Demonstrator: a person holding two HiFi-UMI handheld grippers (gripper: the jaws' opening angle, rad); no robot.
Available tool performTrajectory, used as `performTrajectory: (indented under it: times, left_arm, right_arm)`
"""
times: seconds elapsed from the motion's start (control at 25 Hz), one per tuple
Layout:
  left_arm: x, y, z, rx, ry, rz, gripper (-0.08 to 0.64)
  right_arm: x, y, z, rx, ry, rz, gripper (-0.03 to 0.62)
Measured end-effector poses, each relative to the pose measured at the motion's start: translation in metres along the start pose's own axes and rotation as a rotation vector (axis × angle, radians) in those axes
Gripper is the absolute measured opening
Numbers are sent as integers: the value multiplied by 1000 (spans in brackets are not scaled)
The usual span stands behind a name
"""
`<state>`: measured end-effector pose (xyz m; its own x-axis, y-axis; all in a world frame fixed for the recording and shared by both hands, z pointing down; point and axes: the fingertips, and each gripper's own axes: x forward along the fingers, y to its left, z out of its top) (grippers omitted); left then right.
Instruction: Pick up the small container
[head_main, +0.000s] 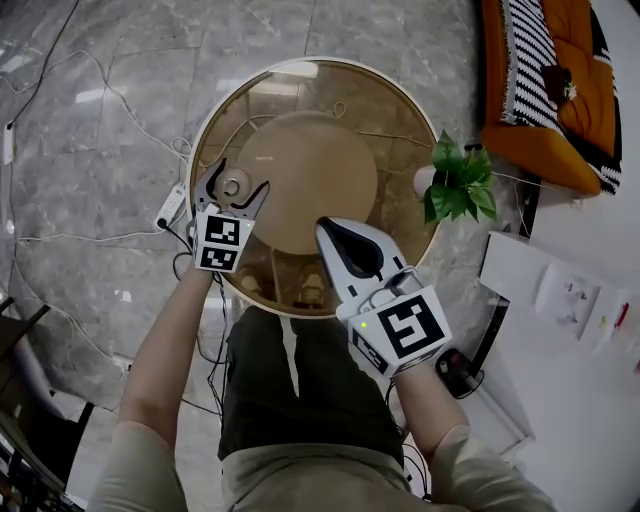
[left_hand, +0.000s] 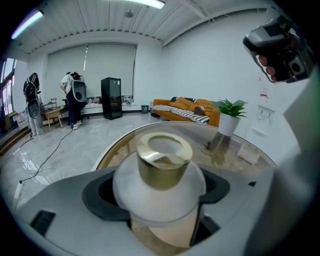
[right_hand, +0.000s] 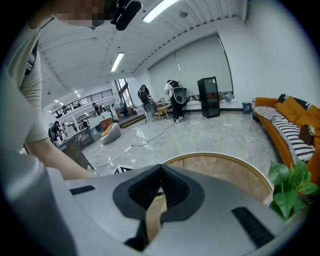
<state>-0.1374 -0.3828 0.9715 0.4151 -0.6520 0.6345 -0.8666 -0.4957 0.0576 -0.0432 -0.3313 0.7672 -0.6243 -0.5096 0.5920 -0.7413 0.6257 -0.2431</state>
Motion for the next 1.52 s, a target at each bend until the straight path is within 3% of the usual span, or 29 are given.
performTrajectory:
  times: [0.16,0.44,0.68,0.92,1.24,1.52]
  left_arm:
    - [0,2,-2,39,13,14,341]
    - [-20,6,17,-37,29,4,337]
    - [-66,-5,96,41,-45,2,337]
    - [-135,-32,193,147,-126,-56,336]
    - [-250,-73,296,172,-173,-60,336]
    - [-349,-105,346,159,-197,4,336]
  right_arm:
    - [0,0,-6,-20,20,10,-3]
    - [-17,0,12,-57,15,8,-3]
    - [-61,0,55,-54,-27,-19,-3]
    - [-123,9,115,-83,-83,-54,-3]
    - [-220,21,182,-133,-145,-92,-4]
    - [-302,53,223,-161,-211,-96,-3]
